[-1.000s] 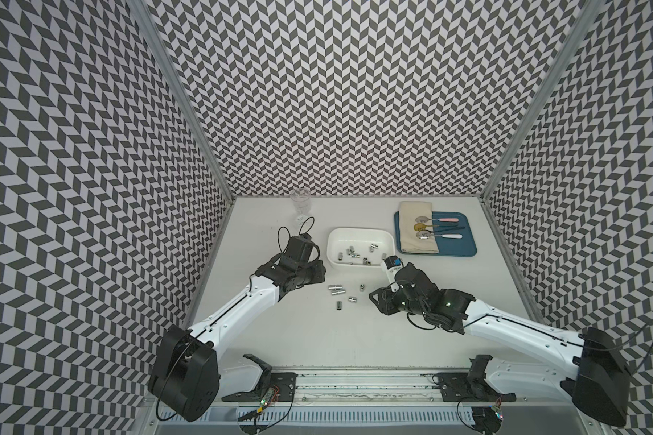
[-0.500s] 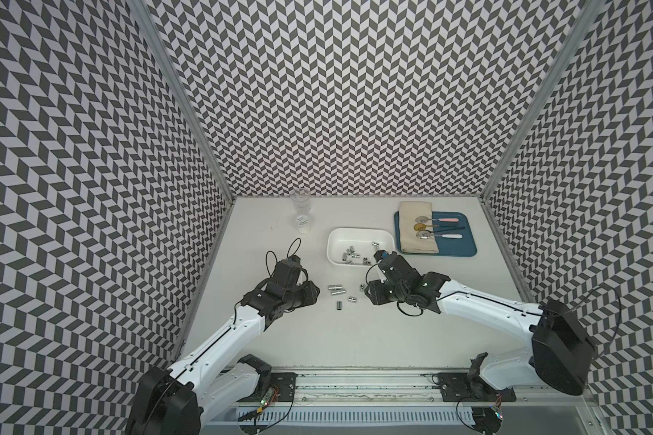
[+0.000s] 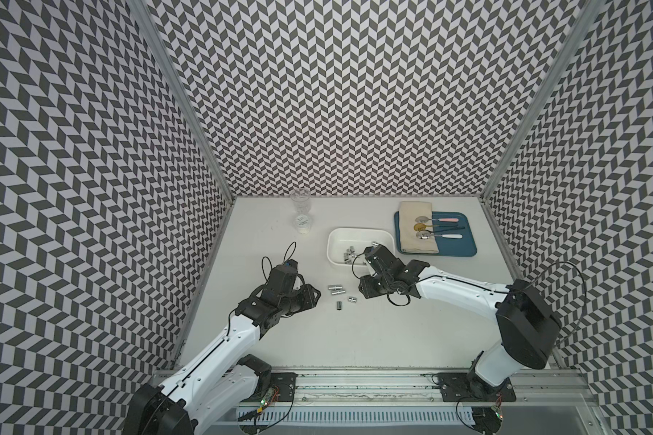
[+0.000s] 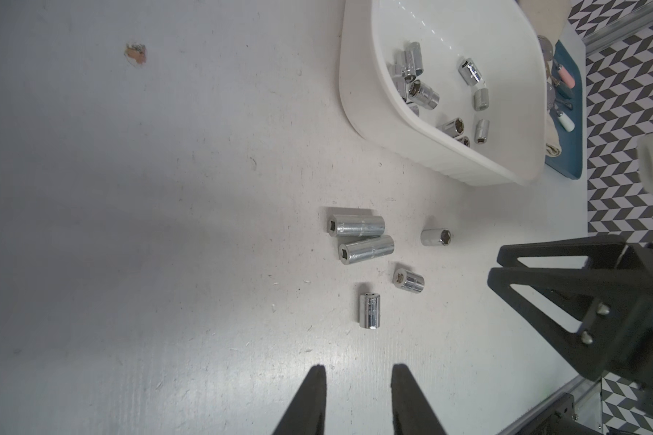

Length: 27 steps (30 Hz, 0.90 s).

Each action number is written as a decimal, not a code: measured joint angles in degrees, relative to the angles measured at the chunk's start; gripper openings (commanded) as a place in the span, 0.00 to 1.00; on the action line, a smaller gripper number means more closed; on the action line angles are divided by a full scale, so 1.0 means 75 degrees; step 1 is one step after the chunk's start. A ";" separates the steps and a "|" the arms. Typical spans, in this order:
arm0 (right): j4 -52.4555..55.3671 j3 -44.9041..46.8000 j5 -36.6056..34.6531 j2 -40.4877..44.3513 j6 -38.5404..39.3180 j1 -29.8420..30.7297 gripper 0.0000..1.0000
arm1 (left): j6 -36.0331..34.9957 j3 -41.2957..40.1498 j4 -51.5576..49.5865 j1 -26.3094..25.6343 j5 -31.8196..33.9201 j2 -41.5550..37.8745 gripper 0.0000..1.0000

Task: Put the socket on the desktop into the storage box
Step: Pick up the socket head at the center of the board.

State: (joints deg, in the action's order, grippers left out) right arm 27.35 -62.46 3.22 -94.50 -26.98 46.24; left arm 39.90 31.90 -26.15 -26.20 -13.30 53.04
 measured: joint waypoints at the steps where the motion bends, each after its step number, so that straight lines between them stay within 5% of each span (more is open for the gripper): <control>1: 0.0073 -0.0111 0.0000 -0.0105 0.0032 -0.0015 0.45 | 0.0003 0.0000 0.0009 0.0000 -0.0023 0.0026 0.33; 27: 0.0941 -0.1600 -0.0259 -0.2203 0.0551 -0.0181 0.38 | 0.0009 0.0000 0.0023 0.0000 -0.0070 0.0085 0.33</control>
State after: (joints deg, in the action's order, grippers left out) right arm 34.41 -74.46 1.28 -111.02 -22.85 44.88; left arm 39.97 31.90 -25.98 -26.20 -13.82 53.67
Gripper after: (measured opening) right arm 0.388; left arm 0.330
